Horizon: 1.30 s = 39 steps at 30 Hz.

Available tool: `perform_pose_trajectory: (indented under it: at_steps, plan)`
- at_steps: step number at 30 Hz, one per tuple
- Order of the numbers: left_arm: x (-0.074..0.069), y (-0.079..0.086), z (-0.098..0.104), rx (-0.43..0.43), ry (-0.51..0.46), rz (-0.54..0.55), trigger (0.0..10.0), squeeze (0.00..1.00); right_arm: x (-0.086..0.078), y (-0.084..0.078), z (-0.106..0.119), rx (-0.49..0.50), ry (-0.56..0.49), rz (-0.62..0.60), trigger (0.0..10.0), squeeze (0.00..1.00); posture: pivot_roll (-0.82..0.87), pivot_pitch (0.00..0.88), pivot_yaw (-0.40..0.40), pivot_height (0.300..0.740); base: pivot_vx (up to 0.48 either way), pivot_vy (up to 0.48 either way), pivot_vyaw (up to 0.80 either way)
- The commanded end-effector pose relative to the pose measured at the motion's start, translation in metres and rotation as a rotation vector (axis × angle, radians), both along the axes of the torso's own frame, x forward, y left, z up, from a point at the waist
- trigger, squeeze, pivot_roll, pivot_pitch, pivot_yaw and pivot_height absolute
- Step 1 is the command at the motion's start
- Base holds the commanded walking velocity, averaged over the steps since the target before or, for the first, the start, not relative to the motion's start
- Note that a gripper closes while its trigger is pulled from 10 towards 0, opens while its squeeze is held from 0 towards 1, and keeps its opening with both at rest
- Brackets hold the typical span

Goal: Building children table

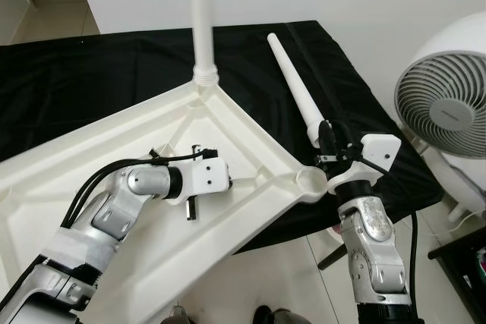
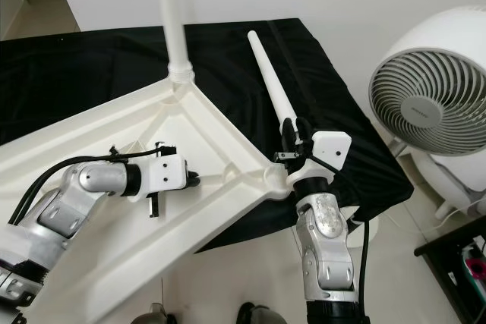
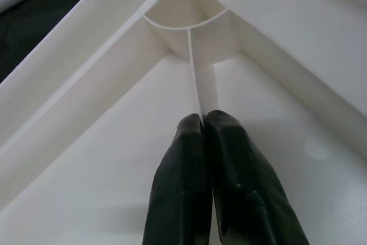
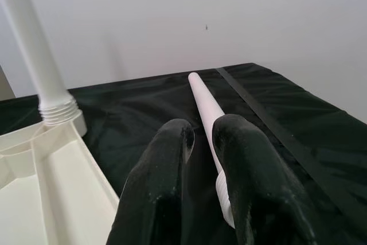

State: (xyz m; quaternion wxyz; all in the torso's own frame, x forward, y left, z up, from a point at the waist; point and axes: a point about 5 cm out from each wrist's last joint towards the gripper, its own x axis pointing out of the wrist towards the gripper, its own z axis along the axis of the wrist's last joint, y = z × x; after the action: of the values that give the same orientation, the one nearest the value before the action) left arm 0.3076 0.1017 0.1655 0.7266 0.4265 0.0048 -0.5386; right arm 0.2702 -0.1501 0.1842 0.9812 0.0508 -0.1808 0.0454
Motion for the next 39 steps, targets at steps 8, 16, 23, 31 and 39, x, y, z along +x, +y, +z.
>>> perform_pose_trajectory:
  at_steps: [8, 16, 23, 31, 39]
  plan:
    - [0.022, -0.014, -0.002, 0.071, -0.069, -0.038, 0.0, 0.0, -0.007, 0.003, -0.002, 0.019, 0.011, -0.019, 10.0, 0.0, 0.06, 0.116, 0.042, 0.74, 0.0, 0.0, 0.0]
    - [0.035, -0.031, 0.006, 0.06, -0.117, -0.053, 10.0, 0.0, -0.012, 0.004, -0.004, 0.024, 0.015, -0.037, 10.0, 0.0, 0.04, 0.112, 0.058, 0.74, 0.0, 0.0, 0.0]
    - [0.043, -0.017, 0.031, -0.075, -0.186, 0.045, 10.0, 0.0, -0.012, 0.006, -0.006, 0.034, 0.025, -0.037, 10.0, 0.0, 0.06, 0.11, 0.044, 0.74, 0.0, 0.0, 0.0]
    - [0.045, -0.005, 0.034, -0.108, -0.187, 0.115, 10.0, 1.0, -0.007, 0.01, -0.005, 0.037, 0.026, -0.007, 10.0, 0.0, 0.1, 0.12, 0.022, 0.74, 0.0, 0.0, 0.0]
    - [0.04, 0.005, 0.042, -0.142, -0.221, 0.158, 10.0, 0.0, -0.004, 0.012, -0.004, 0.035, 0.029, 0.011, 10.0, 0.0, 0.11, 0.122, 0.004, 0.74, 0.0, 0.0, 0.0]
